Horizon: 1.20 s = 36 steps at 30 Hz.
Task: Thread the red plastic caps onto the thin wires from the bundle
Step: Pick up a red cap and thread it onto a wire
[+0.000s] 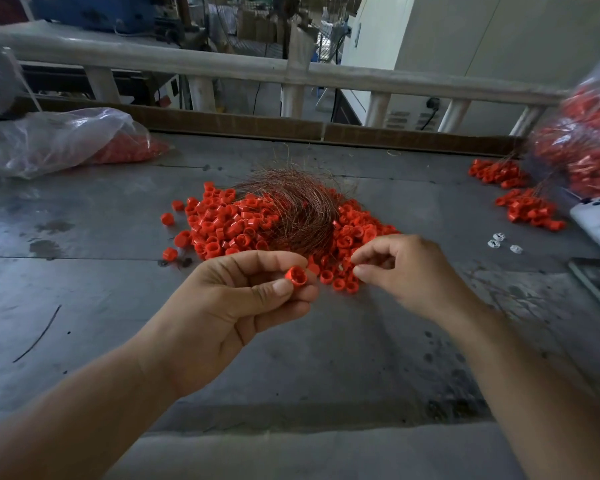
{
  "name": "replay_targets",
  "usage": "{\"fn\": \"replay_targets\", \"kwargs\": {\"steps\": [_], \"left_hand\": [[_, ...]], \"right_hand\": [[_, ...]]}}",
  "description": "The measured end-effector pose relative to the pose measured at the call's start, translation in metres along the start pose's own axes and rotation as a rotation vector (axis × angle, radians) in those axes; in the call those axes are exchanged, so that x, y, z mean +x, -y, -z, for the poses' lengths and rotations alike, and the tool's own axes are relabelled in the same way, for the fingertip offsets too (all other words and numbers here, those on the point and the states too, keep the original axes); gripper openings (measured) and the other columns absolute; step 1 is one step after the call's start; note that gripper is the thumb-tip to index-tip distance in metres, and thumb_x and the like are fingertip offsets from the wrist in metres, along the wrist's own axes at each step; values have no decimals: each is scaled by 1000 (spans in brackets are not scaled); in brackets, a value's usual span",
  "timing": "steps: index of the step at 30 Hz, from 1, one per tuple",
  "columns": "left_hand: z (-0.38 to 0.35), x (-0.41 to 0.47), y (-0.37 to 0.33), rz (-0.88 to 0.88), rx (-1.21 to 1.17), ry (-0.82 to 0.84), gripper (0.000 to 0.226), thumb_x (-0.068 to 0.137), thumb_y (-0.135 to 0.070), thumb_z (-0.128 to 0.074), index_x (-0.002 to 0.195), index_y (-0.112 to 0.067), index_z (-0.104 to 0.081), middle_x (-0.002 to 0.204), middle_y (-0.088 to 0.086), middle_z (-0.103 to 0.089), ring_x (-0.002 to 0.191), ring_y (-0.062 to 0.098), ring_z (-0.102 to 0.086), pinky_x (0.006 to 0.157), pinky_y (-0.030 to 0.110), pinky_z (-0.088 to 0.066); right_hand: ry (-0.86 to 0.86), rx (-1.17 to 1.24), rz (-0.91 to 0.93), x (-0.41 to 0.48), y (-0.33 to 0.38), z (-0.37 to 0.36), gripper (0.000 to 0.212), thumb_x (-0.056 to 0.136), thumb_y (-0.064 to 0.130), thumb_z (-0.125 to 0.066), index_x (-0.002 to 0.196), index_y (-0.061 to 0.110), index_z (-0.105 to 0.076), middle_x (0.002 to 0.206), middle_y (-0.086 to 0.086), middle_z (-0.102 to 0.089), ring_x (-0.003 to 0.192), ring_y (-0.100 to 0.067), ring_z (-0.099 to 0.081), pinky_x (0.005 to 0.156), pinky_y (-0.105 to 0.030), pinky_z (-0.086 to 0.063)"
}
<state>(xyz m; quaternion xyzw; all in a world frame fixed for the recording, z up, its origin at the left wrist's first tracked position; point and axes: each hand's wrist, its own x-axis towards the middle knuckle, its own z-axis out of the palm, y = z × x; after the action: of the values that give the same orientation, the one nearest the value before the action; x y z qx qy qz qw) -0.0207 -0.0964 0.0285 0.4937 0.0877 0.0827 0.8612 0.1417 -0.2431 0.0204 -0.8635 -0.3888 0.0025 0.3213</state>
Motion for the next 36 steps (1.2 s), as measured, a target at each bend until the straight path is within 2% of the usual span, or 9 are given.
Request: {"fn": "replay_targets", "kwargs": {"steps": [4,7,9,11,15,18,21,28,36], "left_hand": [[1,0,0,4,10,35,26,51,-9,-74,77,-7,-75,78,12,-72,71,16,-70,60,21,-55],[2,-1,0,19,27,10,21,55,-8,-70,75,-8,-75,77,11,-72,70,16,-70,60,21,-55],[0,0,0,28,45,-8,18,59,-6,-65,75,-9,-76,76,11,-72,69,15,-70,59,20,-55],[0,1,0,33,54,-16,20,59,-6,-65,75,-8,-75,76,11,-72,69,16,-70,59,21,-55],[0,1,1,47,63,-28,21,57,-5,-66,75,-7,-75,77,12,-71,69,17,-70,59,21,-55],[1,2,1,46,78,-31,22,60,-1,-61,76,-7,-75,77,13,-72,70,18,-70,59,21,-55],[2,2,0,33,94,-36,23,60,-2,-61,78,-7,-75,78,13,-72,70,18,-70,60,21,-55],[1,3,1,16,123,-79,23,58,-2,-63,78,-6,-74,78,16,-72,69,19,-70,58,22,-55],[0,1,0,-8,157,-105,22,57,-2,-62,76,-6,-74,77,16,-71,68,19,-70,58,22,-55]], "right_hand": [[76,-114,102,-4,5,-15,15,77,21,-71,92,22,-71,73,14,-53,69,4,-52,65,-7,-38],[97,-208,114,-4,6,-21,4,79,21,-67,82,21,-69,82,9,-56,82,-9,-55,76,-25,-45],[62,-144,106,-3,5,-18,6,80,19,-67,76,23,-65,79,13,-54,76,-3,-53,72,-16,-42],[19,51,39,-2,6,-14,19,79,14,-68,69,27,-59,71,14,-56,65,3,-52,63,-7,-38],[165,885,-107,-8,22,-2,13,70,13,-65,81,19,-62,65,5,-63,61,-4,-61,55,-17,-49],[315,1094,-112,-15,32,-3,19,64,18,-64,81,19,-72,67,4,-65,63,-6,-62,58,-17,-50],[348,1128,-113,-19,39,-7,18,57,24,-69,74,20,-73,65,1,-67,61,-7,-63,55,-17,-50],[262,1079,-77,-21,41,-14,20,56,31,-71,74,20,-72,71,-2,-70,66,-10,-66,56,-19,-51],[198,1041,-38,-22,42,-14,27,55,20,-71,81,24,-74,76,0,-70,73,-11,-67,63,-18,-52]]}}
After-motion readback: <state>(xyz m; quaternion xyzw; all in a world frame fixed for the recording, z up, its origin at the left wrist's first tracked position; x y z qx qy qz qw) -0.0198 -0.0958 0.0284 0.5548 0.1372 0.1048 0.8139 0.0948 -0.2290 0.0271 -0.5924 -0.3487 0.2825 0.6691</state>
